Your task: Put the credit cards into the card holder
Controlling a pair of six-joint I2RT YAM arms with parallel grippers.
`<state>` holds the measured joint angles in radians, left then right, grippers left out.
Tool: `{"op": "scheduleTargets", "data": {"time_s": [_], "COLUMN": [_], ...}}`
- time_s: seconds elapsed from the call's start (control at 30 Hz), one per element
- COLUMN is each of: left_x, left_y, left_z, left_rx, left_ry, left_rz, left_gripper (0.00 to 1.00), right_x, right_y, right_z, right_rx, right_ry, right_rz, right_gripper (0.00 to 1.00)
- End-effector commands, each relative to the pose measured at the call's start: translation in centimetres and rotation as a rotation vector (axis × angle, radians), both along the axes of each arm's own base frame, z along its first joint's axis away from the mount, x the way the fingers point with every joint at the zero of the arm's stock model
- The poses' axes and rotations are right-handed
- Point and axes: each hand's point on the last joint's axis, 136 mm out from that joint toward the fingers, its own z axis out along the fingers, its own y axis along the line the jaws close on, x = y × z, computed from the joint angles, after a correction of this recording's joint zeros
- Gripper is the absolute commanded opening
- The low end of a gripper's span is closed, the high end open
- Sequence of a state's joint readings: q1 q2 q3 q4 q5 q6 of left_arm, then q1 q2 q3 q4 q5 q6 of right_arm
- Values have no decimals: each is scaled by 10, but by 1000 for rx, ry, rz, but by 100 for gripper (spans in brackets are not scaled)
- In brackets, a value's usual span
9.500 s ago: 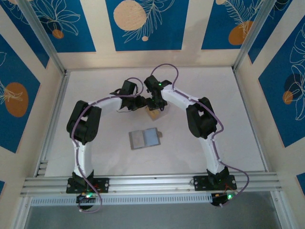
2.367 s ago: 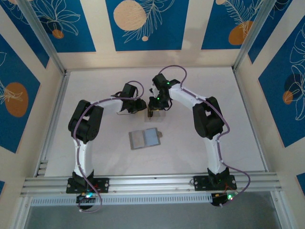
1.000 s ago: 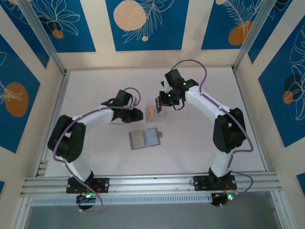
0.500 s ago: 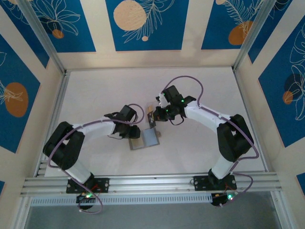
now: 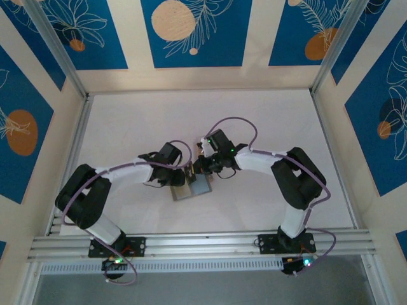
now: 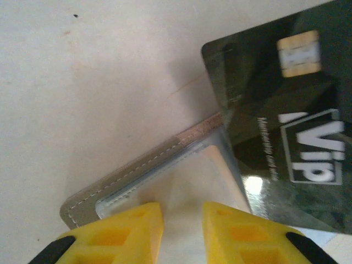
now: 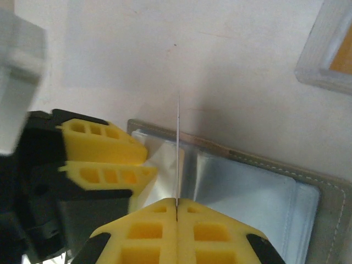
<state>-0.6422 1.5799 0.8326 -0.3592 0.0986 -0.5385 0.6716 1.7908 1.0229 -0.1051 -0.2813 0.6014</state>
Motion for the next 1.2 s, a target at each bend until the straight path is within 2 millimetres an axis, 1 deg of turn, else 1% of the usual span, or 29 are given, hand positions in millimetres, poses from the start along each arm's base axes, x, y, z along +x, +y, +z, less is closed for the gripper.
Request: {"op": "scheduleTargets", "data": {"time_s": [0.0, 0.23, 0.4, 0.57, 0.87, 1.17], "left_x": [-14, -15, -15, -15, -15, -14], "left_y": [19, 19, 17, 17, 17, 17], "left_z": [-16, -18, -19, -20, -23, -23], "left_rx": [91, 89, 87, 85, 86, 88], "left_ry": [30, 34, 39, 42, 46, 44], "left_rz": [-10, -9, -11, -8, -5, -5], "left_gripper": [27, 27, 27, 26, 26, 26], "right_x": [2, -5, -10, -15, -33, -49], "right_y": [6, 5, 1, 4, 5, -3], "right_z": [-3, -17, -22, -26, -38, -52], "right_rx": [39, 46, 43, 55, 63, 29], "right_ry": [0, 31, 28, 49, 95, 132], "right_rz": [-10, -15, -18, -5, 20, 42], "right_gripper": [0, 0, 0, 0, 0, 0]}}
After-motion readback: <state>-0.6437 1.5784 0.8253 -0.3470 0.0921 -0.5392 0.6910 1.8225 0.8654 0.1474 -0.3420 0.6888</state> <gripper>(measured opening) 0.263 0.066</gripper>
